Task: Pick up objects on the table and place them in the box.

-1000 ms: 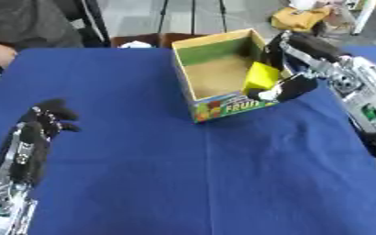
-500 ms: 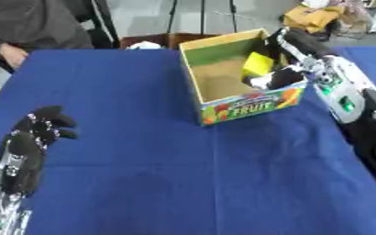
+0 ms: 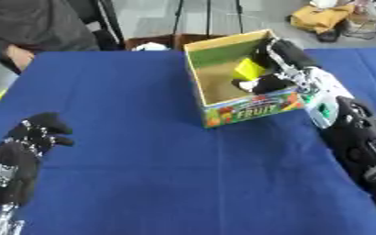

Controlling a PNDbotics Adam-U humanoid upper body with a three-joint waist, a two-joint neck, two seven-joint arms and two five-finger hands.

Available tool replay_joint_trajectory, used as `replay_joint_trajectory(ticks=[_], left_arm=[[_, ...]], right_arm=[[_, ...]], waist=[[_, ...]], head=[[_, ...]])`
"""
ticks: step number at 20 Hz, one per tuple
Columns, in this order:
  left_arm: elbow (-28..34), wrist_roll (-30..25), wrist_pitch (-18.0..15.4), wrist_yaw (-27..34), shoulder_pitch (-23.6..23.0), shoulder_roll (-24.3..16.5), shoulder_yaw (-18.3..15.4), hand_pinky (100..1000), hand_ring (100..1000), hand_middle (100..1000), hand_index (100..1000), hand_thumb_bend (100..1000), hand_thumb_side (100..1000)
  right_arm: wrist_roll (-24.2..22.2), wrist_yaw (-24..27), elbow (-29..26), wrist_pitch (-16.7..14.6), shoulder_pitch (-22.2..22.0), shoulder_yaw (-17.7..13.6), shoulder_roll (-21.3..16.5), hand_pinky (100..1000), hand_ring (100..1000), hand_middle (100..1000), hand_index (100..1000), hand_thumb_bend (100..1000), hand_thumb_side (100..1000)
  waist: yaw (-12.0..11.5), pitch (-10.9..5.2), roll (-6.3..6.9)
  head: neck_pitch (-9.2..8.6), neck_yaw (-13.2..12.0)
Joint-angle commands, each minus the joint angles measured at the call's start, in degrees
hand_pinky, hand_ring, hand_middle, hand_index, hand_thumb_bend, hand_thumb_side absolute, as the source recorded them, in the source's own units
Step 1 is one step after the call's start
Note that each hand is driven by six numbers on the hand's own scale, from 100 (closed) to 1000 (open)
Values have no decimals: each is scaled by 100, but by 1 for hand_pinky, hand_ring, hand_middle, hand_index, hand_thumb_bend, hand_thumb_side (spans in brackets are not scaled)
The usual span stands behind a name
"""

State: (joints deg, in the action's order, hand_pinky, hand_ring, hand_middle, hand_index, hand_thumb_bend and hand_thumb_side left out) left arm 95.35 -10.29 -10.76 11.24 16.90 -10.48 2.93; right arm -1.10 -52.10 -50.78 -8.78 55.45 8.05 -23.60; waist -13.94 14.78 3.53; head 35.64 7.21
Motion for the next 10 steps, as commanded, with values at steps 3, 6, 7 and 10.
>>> replay_joint_trajectory(ticks=[3, 6, 7, 10], left_arm=[[112, -40, 4, 23, 79, -18, 17, 593, 661, 583, 765, 927, 780], [111, -42, 6, 21, 77, -18, 20, 593, 661, 583, 765, 926, 781], [111, -43, 7, 21, 77, -19, 22, 593, 661, 583, 765, 925, 781], [107, -47, 10, 19, 73, -22, 25, 593, 661, 583, 766, 925, 781]], right_arm=[[-163, -264, 31, -69, 117, 5, 39, 399, 632, 580, 719, 464, 524], [-320, -348, -13, -124, 109, 33, 56, 509, 715, 707, 799, 590, 568], [-369, -368, -40, -147, 105, 44, 60, 553, 744, 754, 829, 648, 585], [-502, -401, -135, -205, 97, 73, 58, 608, 786, 826, 878, 761, 621]], waist=[[-40, -90, 19], [-48, -94, 24], [-47, -96, 24], [-40, -111, 19]], head=[[-68, 33], [-60, 25], [-54, 24], [-41, 22]])
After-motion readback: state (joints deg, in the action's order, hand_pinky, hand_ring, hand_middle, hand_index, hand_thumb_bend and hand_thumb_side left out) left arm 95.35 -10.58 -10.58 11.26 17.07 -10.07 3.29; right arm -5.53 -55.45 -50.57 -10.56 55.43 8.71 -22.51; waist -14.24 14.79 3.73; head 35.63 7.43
